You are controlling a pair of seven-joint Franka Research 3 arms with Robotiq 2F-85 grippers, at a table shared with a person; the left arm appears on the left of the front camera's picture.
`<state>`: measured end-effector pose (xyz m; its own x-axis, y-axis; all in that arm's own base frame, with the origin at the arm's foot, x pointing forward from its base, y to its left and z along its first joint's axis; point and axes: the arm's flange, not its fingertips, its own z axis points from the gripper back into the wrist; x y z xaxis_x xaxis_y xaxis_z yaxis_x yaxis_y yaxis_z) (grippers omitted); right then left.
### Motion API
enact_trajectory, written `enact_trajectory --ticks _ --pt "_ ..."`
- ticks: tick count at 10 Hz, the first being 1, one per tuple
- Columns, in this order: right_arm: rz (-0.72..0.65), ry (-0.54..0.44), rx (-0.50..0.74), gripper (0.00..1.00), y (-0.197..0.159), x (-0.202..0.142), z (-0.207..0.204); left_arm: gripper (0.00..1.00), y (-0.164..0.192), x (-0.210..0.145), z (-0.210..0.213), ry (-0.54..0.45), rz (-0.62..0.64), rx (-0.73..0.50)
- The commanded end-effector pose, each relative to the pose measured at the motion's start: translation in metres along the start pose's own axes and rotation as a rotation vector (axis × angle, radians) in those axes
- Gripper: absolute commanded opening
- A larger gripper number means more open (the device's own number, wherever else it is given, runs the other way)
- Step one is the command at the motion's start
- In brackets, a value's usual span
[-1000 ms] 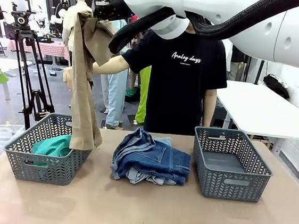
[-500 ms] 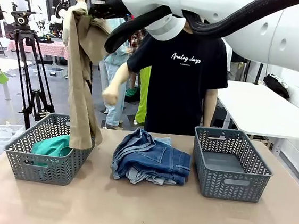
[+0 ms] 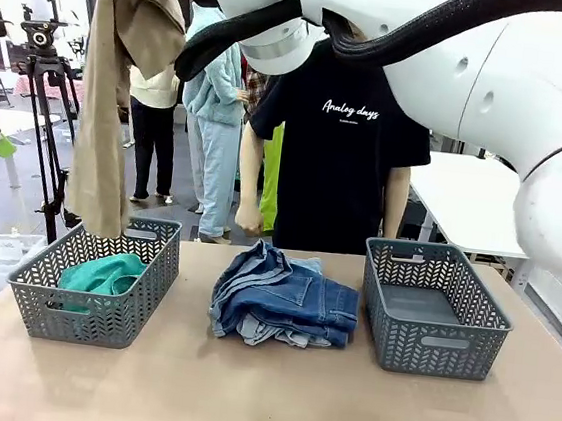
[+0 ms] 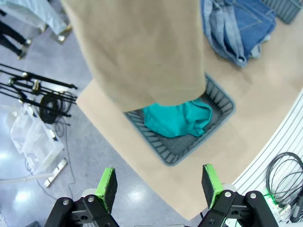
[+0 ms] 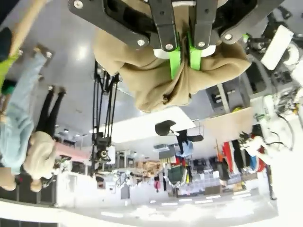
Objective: Sort the tops and bottoms.
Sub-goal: Sort the clothes according to human instructions.
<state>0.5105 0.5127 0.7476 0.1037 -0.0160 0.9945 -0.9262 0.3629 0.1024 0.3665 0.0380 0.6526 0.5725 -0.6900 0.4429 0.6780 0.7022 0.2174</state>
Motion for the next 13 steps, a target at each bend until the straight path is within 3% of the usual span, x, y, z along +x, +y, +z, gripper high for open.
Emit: enact_trajectory --ticks 1,4,7,8,10,12,13 --pt "-0.083 0.007 0.046 0.00 -0.013 -0.043 -0.020 0.93 0.001 0.000 0.000 0.004 0.000 0.003" --pt "-0.265 0.185 0.057 0.00 -0.014 -0.151 -0.052 0.93 0.001 0.000 0.000 0.004 0.000 0.003" --pt "-0.325 0.182 0.041 0.00 -0.018 -0.222 -0.066 0.93 0.001 0.000 0.000 0.004 0.000 0.003" --pt "-0.326 0.172 0.051 0.00 -0.019 -0.236 -0.069 0.93 0.001 0.000 0.000 0.004 0.000 0.003" --pt "-0.318 0.230 0.040 0.00 -0.022 -0.232 -0.081 0.93 0.001 0.000 0.000 0.004 0.000 0.003" --pt "-0.324 0.229 0.033 0.00 -0.025 -0.239 -0.081 0.93 0.001 0.000 0.000 0.004 0.000 0.003" --pt "-0.226 0.282 0.069 0.00 -0.023 -0.235 -0.079 0.93 0.001 0.000 0.000 0.004 0.000 0.003"
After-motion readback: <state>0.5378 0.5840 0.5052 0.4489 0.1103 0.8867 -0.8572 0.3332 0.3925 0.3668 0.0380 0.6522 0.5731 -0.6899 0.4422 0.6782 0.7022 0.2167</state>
